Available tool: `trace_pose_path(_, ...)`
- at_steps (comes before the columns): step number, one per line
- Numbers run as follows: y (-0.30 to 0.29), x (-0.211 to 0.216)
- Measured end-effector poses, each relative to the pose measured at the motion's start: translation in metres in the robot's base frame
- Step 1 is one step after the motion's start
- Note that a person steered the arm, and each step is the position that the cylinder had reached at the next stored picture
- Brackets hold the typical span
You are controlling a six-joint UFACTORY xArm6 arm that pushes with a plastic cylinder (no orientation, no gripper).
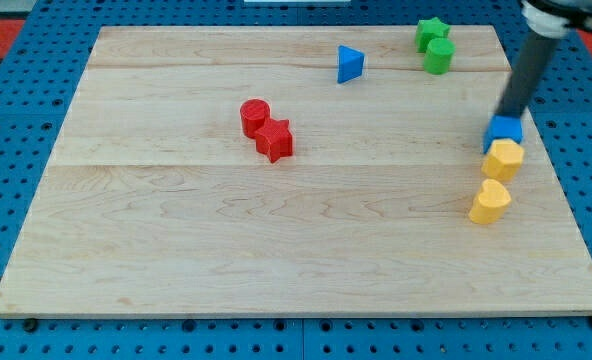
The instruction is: Slide yellow heart to the right and down a bit
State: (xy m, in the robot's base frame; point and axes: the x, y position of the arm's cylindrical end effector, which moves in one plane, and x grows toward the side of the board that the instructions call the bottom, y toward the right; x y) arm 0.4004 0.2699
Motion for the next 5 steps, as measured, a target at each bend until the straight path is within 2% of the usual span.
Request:
trace_pose_path(1,0.017,0.045)
trace_pose_path(2,-0.009,0.071)
trace_pose_path(3,-0.1,0.071)
trace_pose_path(4,-0.131,0.079)
trace_pose_path(5,-0.059,0.094)
